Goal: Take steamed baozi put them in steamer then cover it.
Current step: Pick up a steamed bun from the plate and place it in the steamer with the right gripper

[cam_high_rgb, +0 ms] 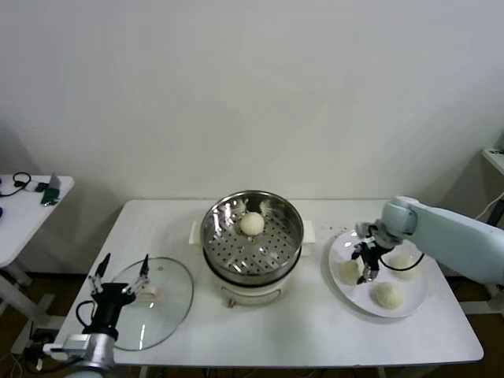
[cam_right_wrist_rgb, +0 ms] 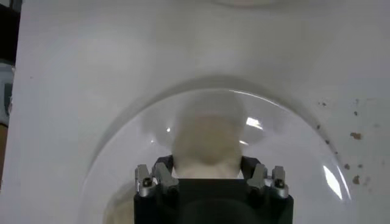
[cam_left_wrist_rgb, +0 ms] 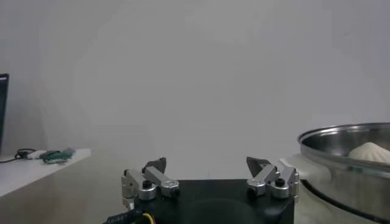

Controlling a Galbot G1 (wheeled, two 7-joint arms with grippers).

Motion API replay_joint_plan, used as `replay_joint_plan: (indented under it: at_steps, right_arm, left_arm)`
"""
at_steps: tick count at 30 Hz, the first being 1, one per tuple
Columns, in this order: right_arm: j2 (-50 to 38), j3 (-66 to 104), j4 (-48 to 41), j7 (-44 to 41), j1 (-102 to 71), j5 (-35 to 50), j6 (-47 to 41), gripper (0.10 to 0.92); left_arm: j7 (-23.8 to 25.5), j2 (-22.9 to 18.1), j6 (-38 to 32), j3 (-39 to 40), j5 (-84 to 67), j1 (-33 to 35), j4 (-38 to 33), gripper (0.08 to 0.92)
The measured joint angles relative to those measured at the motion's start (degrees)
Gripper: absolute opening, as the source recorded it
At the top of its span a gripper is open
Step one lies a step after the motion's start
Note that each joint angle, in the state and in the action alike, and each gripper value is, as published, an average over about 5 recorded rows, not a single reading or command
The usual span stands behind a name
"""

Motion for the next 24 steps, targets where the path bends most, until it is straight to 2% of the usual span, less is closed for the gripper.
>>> replay_joint_plan:
  at_steps: [12,24]
  right_arm:
    - [3.2,-15.0,2.2,-0.3,21.7,14.9,0.1,0.704]
    - [12.7,-22.4,4.6,1.3,35.9,29.5,-2.6,0.704]
  left_arm:
    - [-0.1,-0.1,-0.2,1.1,-0.1,0.0,-0.3,0.823]
    - [-0.8,0.4,-0.2,3.0,0.3,0.3,-0.7,0.823]
